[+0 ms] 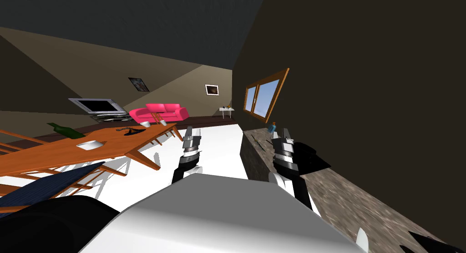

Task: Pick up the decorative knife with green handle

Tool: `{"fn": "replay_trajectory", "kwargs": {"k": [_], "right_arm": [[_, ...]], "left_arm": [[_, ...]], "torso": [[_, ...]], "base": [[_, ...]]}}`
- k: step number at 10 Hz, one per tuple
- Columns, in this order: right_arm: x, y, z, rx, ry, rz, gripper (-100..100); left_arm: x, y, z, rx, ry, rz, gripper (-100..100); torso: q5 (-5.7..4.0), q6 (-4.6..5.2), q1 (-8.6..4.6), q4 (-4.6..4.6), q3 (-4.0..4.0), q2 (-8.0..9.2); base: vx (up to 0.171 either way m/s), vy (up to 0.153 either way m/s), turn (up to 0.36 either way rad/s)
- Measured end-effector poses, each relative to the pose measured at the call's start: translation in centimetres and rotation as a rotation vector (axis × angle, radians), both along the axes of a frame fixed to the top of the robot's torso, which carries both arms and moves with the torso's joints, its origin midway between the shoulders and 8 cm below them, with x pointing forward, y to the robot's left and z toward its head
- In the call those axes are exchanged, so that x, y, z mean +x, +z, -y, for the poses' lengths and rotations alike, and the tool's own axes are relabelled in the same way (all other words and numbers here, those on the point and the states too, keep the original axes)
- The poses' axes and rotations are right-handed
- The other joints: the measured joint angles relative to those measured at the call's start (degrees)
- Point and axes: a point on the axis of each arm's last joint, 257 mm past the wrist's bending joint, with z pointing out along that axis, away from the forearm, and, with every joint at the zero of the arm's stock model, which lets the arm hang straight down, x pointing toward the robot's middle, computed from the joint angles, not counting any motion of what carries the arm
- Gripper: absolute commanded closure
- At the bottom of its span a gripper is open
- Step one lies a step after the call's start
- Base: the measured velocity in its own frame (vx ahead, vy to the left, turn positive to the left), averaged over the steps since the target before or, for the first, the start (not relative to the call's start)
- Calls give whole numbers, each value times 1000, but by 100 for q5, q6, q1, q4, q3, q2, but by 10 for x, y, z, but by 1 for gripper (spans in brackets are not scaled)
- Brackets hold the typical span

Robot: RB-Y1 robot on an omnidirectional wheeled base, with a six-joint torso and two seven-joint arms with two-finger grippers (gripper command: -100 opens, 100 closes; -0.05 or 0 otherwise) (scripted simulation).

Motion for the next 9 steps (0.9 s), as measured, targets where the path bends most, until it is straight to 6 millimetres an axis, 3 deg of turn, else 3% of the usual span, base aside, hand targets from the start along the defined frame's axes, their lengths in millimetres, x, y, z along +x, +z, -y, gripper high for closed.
{"fn": "replay_trajectory", "kwargs": {"k": [9], "right_arm": [[39, -33, 7, 26, 118, -168, -100]], "left_arm": [[0, 0, 0, 0, 0, 0, 0]], "torso": [[-1, 0, -2, -2, -4, -7]], "base": [[15, -4, 17]]}}
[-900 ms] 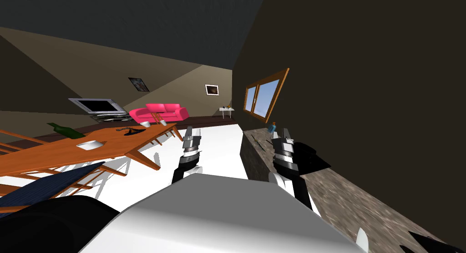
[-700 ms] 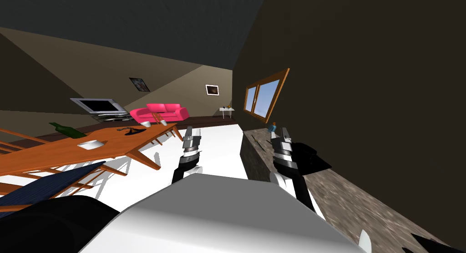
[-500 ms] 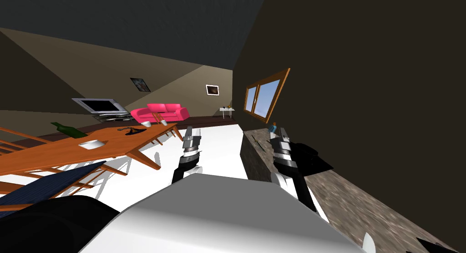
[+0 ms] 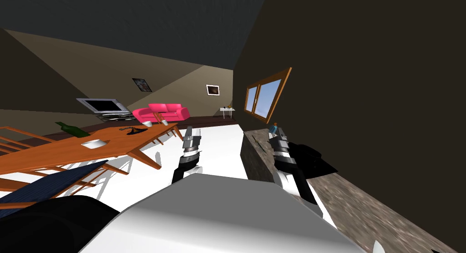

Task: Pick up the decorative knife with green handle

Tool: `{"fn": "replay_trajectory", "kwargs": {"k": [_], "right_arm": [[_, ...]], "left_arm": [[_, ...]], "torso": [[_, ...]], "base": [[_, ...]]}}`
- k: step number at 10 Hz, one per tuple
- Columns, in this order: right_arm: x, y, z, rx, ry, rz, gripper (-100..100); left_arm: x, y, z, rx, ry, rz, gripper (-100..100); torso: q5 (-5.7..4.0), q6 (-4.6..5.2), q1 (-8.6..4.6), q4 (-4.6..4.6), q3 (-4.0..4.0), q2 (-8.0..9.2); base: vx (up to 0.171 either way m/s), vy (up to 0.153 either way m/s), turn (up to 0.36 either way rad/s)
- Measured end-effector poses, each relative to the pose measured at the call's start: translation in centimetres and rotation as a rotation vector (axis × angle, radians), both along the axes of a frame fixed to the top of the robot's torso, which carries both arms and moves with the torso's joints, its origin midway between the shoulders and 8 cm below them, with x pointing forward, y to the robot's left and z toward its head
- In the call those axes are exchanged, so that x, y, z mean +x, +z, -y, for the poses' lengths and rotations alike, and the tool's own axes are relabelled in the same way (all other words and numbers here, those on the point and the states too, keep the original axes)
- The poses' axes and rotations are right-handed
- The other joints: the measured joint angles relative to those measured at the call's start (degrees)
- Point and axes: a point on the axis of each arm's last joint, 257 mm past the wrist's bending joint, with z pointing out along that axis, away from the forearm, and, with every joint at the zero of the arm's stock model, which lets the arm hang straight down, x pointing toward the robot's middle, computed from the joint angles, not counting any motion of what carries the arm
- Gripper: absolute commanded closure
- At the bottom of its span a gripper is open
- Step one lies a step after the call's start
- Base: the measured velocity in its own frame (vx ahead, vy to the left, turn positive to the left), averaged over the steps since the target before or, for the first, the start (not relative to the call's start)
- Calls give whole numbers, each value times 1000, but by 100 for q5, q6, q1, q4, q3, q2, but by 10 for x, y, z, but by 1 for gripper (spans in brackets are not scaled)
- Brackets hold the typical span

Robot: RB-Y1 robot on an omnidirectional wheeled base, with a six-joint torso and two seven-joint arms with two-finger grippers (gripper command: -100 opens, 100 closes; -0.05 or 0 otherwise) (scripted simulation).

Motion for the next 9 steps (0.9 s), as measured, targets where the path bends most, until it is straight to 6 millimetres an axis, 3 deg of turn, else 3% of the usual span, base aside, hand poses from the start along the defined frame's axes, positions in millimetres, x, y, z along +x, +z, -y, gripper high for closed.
{"fn": "replay_trajectory", "kwargs": {"k": [9], "right_arm": [[34, -36, 27, 153, 35, -167, -100]], "left_arm": [[0, 0, 0, 0, 0, 0, 0]], "torso": [[0, 0, -1, 0, 0, 0]], "base": [[17, -6, 19]]}}
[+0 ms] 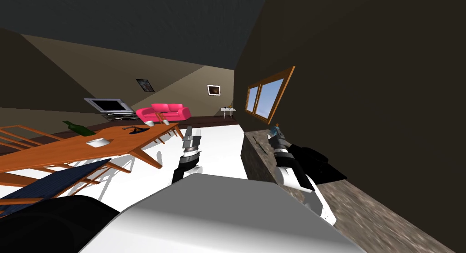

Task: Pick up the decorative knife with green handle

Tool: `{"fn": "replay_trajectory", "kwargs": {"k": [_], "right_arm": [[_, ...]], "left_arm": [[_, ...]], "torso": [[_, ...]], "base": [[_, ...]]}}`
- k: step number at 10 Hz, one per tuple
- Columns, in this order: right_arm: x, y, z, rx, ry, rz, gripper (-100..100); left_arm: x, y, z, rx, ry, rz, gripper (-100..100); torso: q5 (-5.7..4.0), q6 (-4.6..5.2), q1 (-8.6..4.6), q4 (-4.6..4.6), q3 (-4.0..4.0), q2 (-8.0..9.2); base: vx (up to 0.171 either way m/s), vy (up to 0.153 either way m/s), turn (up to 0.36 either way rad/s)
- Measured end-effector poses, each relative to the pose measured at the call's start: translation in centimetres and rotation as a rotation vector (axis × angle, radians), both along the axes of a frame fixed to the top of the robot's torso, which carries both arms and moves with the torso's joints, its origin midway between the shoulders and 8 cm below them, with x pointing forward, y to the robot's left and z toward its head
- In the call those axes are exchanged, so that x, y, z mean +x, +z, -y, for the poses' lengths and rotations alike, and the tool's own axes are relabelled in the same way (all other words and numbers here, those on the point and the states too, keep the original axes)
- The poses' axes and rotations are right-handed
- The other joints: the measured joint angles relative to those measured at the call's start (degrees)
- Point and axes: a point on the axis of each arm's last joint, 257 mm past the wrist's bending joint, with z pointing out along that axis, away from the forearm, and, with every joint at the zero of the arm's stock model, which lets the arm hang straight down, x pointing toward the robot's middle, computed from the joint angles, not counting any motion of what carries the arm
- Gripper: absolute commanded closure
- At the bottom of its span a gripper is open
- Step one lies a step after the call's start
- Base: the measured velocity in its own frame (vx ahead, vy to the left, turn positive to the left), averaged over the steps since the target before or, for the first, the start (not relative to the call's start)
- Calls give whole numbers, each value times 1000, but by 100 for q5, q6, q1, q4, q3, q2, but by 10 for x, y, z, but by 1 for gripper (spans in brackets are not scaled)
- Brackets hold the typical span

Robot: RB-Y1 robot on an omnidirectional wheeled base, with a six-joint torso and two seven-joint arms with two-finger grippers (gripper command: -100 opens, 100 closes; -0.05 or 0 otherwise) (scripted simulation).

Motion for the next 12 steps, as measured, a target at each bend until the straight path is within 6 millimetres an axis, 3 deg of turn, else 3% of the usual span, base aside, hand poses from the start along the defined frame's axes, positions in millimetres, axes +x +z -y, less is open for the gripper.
{"fn": "replay_trajectory", "kwargs": {"k": [12], "right_arm": [[35, -57, 45, 309, -27, -213, -100]], "left_arm": [[0, 0, 0, 0, 0, 0, 0]], "torso": [[1, 0, 3, -1, -1, -1]], "base": [[17, -5, 19]]}}
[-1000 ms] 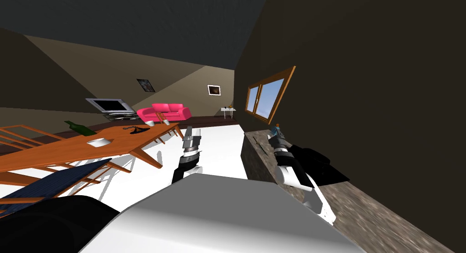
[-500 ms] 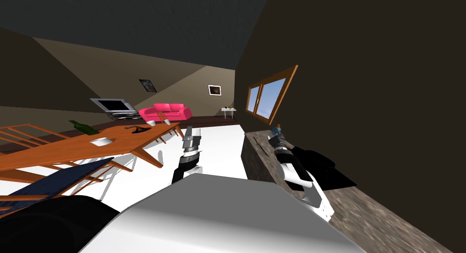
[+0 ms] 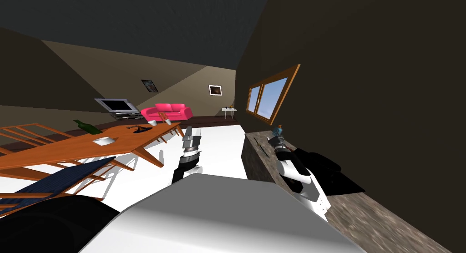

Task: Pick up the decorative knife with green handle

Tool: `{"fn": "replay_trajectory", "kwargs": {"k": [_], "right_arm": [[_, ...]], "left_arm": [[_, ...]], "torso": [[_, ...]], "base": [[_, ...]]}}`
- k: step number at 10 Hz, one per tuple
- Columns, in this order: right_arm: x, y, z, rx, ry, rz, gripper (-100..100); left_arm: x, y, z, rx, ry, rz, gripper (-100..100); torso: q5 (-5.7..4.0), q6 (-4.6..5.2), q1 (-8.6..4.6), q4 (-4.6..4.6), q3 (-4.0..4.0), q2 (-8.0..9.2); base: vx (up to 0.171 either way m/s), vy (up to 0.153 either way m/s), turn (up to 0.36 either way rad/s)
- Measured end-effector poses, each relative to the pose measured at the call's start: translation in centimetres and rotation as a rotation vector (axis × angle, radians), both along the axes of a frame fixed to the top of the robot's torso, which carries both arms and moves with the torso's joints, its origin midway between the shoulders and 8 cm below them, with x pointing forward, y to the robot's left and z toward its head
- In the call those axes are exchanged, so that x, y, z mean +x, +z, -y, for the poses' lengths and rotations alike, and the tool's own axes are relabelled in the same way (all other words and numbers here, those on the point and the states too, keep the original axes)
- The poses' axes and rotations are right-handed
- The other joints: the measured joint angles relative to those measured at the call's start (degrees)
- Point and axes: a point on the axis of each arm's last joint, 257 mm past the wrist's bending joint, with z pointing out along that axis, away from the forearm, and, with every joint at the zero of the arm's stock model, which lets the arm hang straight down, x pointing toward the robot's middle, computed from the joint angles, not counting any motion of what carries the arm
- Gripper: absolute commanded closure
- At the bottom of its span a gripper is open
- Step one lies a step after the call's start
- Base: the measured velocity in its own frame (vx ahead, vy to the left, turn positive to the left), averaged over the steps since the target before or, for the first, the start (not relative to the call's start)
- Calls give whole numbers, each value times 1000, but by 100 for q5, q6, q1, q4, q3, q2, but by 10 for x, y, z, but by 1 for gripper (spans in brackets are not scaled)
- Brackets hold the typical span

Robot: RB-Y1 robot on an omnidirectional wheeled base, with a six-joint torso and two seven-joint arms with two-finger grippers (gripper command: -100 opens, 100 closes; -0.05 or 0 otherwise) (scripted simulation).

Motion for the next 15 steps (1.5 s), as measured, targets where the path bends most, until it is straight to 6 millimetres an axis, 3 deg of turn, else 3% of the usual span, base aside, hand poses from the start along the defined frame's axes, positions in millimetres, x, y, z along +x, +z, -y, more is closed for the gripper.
{"fn": "replay_trajectory", "kwargs": {"k": [15], "right_arm": [[12, -87, 41, 459, -121, -259, -100]], "left_arm": [[0, 0, 0, 0, 0, 0, 0]], "torso": [[0, 0, 0, 1, 2, 3]], "base": [[17, -4, 22]]}}
